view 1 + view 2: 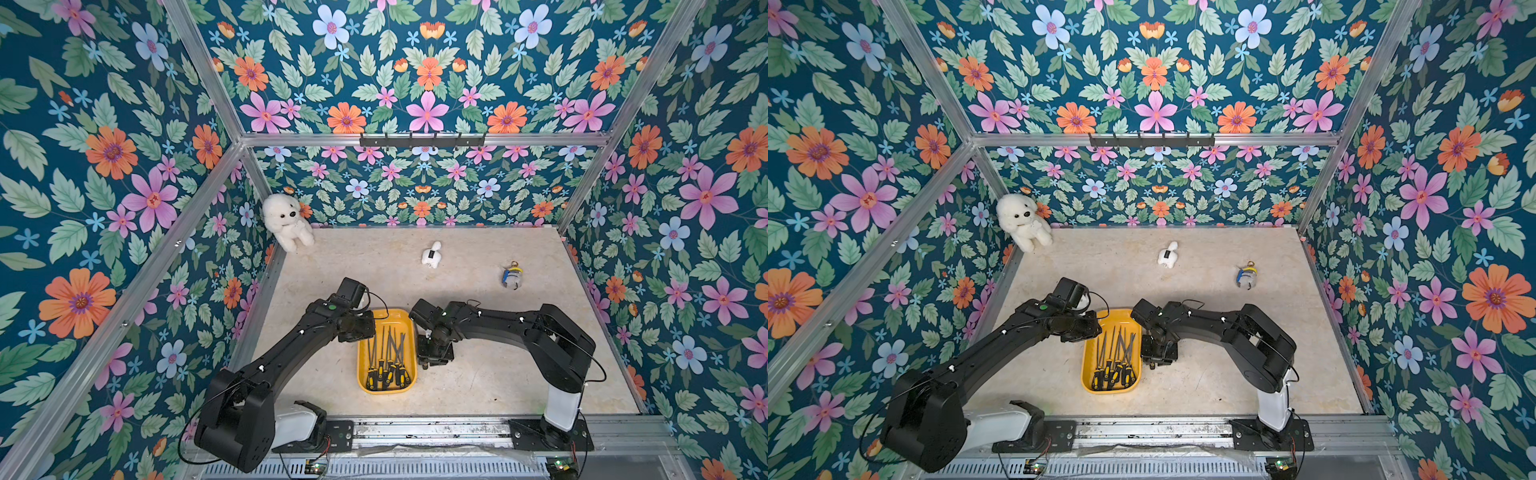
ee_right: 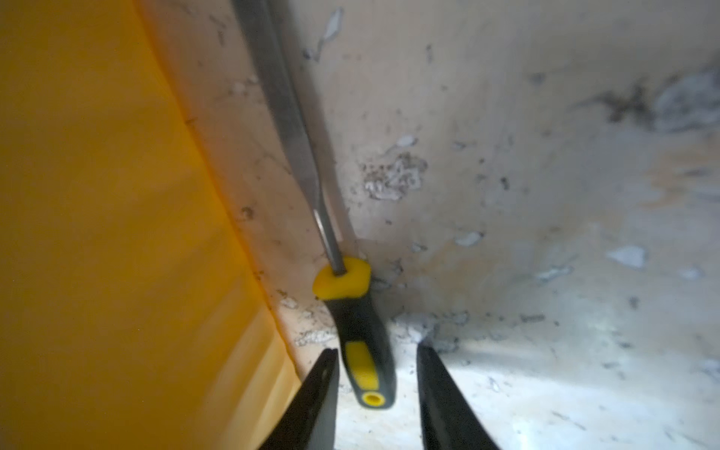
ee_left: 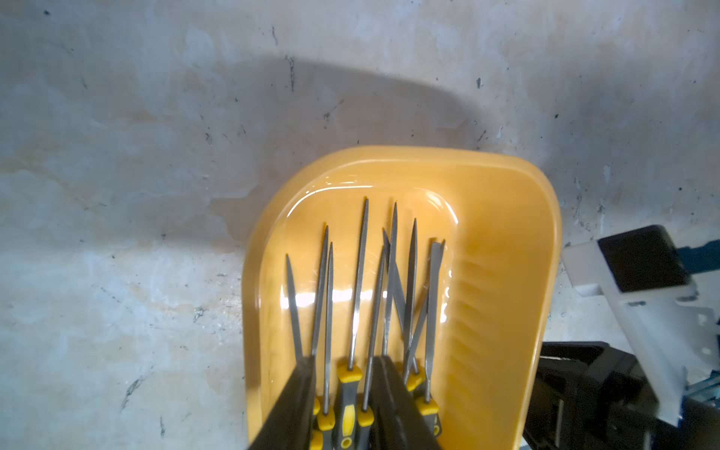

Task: Put the file tool into the storage box
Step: Pick up the file tool from the center of the board.

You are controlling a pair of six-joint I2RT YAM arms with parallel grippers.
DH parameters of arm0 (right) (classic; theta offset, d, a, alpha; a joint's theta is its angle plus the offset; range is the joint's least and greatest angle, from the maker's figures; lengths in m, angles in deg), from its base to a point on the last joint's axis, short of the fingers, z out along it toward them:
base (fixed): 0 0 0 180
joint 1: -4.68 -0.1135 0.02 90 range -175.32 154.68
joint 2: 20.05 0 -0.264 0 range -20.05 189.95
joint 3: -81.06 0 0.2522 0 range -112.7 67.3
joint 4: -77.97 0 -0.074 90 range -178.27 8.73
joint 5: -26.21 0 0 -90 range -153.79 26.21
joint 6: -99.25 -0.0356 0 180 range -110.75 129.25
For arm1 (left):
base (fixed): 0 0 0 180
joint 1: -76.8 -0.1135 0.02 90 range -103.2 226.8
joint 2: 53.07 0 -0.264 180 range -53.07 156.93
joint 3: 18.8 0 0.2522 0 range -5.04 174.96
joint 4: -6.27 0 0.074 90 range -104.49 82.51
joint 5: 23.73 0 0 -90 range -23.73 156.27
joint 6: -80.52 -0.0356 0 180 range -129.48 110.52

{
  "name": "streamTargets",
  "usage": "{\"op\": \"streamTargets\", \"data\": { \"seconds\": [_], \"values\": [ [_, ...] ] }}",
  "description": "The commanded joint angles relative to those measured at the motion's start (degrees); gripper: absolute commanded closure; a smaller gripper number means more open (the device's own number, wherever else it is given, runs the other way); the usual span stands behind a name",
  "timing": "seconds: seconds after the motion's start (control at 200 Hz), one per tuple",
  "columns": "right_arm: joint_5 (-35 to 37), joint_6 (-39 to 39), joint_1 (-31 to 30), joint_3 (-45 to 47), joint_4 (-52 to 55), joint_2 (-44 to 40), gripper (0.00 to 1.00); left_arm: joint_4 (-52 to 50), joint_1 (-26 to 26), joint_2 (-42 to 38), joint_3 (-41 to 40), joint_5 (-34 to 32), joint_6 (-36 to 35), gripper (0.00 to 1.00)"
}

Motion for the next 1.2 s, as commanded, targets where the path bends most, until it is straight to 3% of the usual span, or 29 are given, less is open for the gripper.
{"op": "streamTargets", "data": {
  "seconds": [0.0, 0.49, 0.59, 0.685, 0.845, 1.0, 1.195],
  "values": [
    [4.2, 0.4, 0.3, 1.5, 6.2, -0.5, 0.67, -1.0, -0.2, -0.5, 0.2, -0.2, -0.5, 0.68],
    [6.2, 3.1, 0.3, 6.9, 5.6, -7.4, 0.97, -1.0, -0.5, -1.0, 1.6, 1.4, 0.0, 0.69],
    [5.9, 6.5, -0.5, 7.4, 3.7, -12.2, 0.97, -1.0, -0.5, -1.4, 3.8, 3.9, 1.2, 0.68],
    [5.8, 9.8, -2.6, 7.6, 2.3, -18.9, 0.91, 1.1, -0.4, -1.6, 5.5, 8.2, 3.6, 0.58],
    [2.9, 9.6, -3.4, 11.1, -2.2, -25.1, 0.9, 5.5, -0.1, -1.4, 7.1, 13.6, 9.2, 0.52],
    [1.7, 8.6, -4.9, 12.1, -6.0, -26.2, 0.91, 10.6, 2.4, -0.4, 7.6, 15.5, 14.0, 0.49],
    [0.7, 9.0, -5.8, 9.8, -6.8, -23.3, 0.92, 14.5, 9.7, 2.9, 7.9, 12.9, 18.3, 0.49]
  ]
}}
